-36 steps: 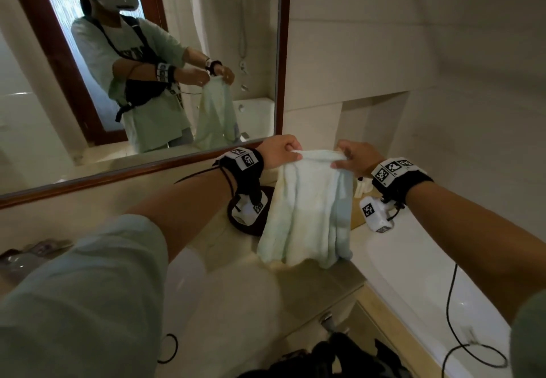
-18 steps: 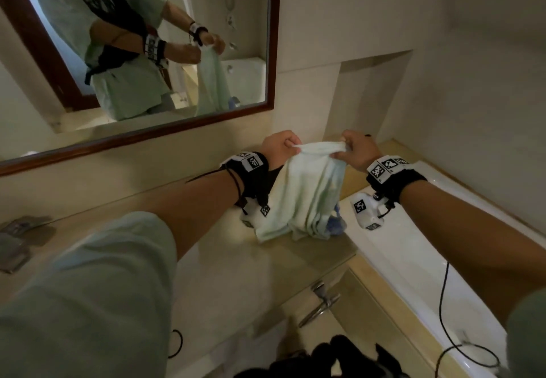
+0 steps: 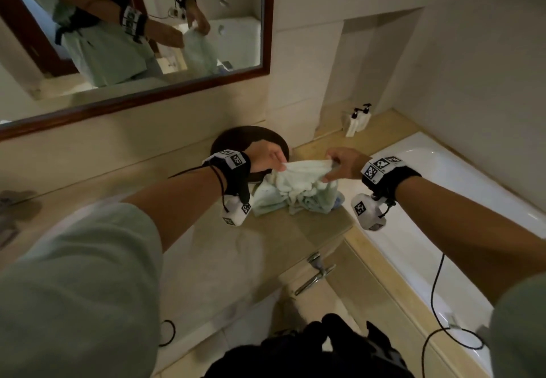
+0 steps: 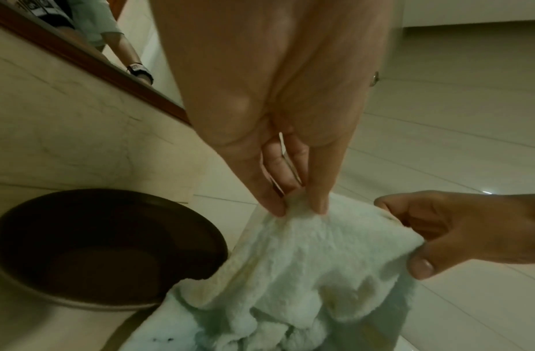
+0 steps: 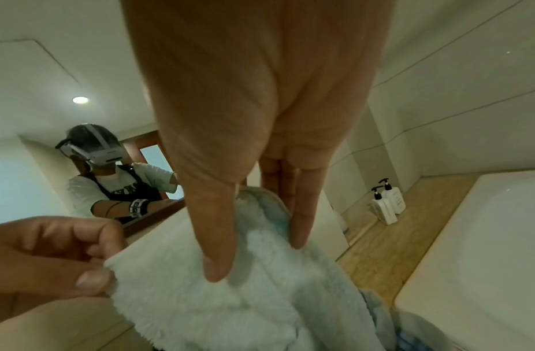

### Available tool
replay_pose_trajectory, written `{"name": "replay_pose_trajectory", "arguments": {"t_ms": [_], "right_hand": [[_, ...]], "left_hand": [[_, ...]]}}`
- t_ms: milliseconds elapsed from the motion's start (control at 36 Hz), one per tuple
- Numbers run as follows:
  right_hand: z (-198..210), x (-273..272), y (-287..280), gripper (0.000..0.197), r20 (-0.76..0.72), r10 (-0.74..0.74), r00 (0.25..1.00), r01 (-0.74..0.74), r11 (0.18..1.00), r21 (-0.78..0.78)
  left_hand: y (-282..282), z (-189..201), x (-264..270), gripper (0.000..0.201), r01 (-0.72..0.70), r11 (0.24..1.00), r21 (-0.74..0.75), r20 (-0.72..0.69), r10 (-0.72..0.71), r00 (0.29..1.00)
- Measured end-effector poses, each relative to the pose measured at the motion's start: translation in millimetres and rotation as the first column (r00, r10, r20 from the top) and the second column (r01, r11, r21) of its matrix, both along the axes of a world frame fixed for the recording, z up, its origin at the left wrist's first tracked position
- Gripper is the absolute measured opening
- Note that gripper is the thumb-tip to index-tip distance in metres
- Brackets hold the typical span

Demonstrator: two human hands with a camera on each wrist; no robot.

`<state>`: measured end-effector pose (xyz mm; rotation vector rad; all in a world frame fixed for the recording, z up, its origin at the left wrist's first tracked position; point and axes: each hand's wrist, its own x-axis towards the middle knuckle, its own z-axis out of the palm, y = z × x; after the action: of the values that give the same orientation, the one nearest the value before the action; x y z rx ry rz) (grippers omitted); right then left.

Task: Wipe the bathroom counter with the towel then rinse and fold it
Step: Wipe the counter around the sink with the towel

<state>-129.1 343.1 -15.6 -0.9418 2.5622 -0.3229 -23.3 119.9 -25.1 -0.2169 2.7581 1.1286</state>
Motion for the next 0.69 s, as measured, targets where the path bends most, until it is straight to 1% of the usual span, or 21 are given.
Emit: {"name": "replay_pose_trajectory", "arguments": {"t_ms": [111,167,222,278,306,361,417,472,528,556,583,639,694], "right_hand": [[-15,11,2,0.04,0.003,0.041,0.999,-0.041,0.998,0.037],[-29,17,4,0.04,0.076,0.081,0.994,-0.089,0.99,0.113],[-44,23,7,0.05,0.196,0.105,0.975,-0.149,0.964,0.221],[-53,31,8,0.056,0.243,0.104,0.964,-0.171,0.946,0.275],[-55,33,8,0.055,0.235,0.102,0.967,-0.165,0.951,0.263],[-58,36,5,0.052,0.189,0.085,0.978,-0.124,0.972,0.201],[-61,37,3,0.054,0.137,0.046,0.989,-0.06,0.993,0.101],[-67,35,0,0.059,0.081,0.01,0.997,-0.012,1.0,0.027],[-74,35,-3,0.067,0.039,-0.018,0.999,0.017,1.0,0.004],[-78,35,-5,0.071,0.027,-0.026,0.999,0.026,1.0,-0.004],[-82,35,-8,0.074,0.019,-0.03,0.999,0.03,0.999,-0.011],[-92,39,-13,0.083,-0.011,-0.02,1.0,0.02,1.0,-0.007],[-104,44,-16,0.093,-0.108,0.026,0.994,-0.024,1.0,0.018]], "left_hand": [[-3,-16,12,0.016,0.078,0.997,0.002,0.13,-0.077,0.988],[-3,-24,19,0.022,0.124,0.992,0.022,0.246,-0.126,0.961],[-3,-31,27,0.042,0.139,0.99,0.032,0.367,-0.141,0.919],[-5,-39,33,0.063,0.108,0.994,0.033,0.421,-0.112,0.9],[-8,-43,35,0.069,0.093,0.995,0.023,0.432,-0.094,0.897],[-14,-52,39,0.074,0.052,0.998,-0.033,0.424,-0.033,0.905],[-21,-59,45,0.076,-0.028,0.997,-0.076,0.427,0.058,0.903],[-28,-69,50,0.077,-0.111,0.99,-0.083,0.421,0.136,0.897],[-30,-77,57,0.074,-0.153,0.982,-0.107,0.394,0.183,0.901],[-31,-81,60,0.073,-0.171,0.975,-0.143,0.385,0.214,0.898],[-34,-89,63,0.077,-0.182,0.966,-0.182,0.379,0.24,0.894],[-38,-102,73,0.088,-0.181,0.953,-0.242,0.412,0.27,0.87],[-42,-118,82,0.094,-0.198,0.939,-0.28,0.453,0.311,0.835]]}}
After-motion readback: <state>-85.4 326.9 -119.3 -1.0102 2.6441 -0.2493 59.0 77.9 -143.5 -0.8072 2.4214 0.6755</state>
